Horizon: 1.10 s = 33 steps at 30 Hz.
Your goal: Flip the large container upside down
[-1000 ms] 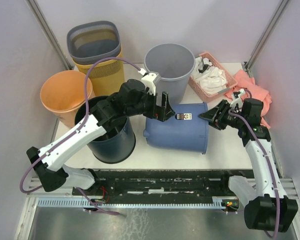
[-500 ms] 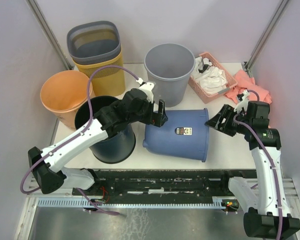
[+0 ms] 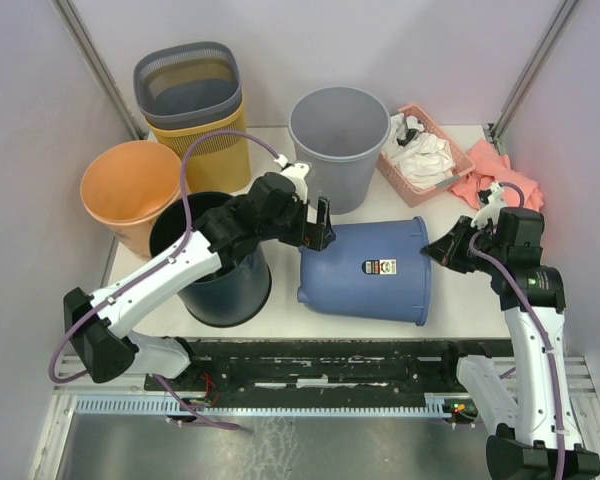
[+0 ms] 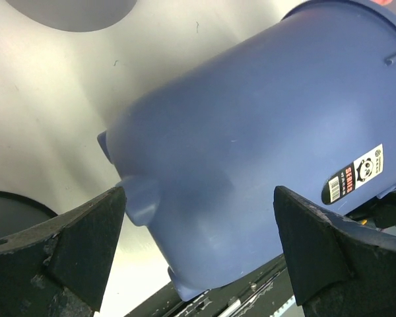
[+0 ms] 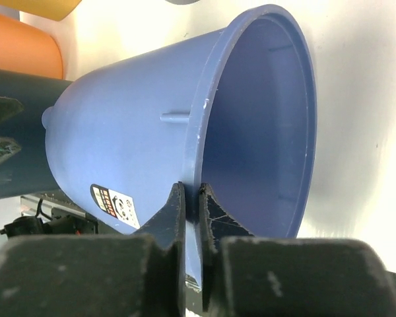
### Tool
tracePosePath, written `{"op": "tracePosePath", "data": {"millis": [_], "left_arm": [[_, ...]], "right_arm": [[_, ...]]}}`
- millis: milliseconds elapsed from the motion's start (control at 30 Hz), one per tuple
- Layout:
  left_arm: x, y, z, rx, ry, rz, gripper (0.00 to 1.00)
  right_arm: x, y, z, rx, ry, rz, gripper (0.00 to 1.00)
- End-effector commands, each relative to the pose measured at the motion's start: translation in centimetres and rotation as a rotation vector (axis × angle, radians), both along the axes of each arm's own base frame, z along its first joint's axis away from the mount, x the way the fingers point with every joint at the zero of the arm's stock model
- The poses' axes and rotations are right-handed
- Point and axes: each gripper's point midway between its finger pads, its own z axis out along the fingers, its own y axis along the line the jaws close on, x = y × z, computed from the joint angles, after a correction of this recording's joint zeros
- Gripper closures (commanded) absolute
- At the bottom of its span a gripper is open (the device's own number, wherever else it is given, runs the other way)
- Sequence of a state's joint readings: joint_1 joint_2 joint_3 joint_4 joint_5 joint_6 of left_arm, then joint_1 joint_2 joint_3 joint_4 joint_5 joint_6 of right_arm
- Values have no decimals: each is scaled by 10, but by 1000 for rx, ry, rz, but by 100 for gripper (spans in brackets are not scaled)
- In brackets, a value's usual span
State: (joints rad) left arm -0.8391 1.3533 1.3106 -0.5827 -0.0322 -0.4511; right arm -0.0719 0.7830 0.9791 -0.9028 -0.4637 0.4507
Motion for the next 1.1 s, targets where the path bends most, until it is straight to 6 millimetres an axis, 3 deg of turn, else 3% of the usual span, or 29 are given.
{"op": "tracePosePath", "data": {"millis": [0, 200, 667, 900, 1067], "left_arm": [[14, 5, 20, -89, 28, 70, 0], [13, 5, -1, -172, 139, 197, 2], [40, 13, -41, -137, 253, 308, 2], [26, -17, -45, -276, 366, 182, 3], [17, -38, -26, -422, 429, 95, 4]], "right_arm": [[-10, -19, -43, -79, 136, -82, 98], [-6, -20, -52, -61, 116, -121, 98], [-4, -23, -64, -58, 127, -131, 98], [-4, -22, -63, -49, 125, -128, 98], [-5, -22, -64, -49, 125, -126, 98]]}}
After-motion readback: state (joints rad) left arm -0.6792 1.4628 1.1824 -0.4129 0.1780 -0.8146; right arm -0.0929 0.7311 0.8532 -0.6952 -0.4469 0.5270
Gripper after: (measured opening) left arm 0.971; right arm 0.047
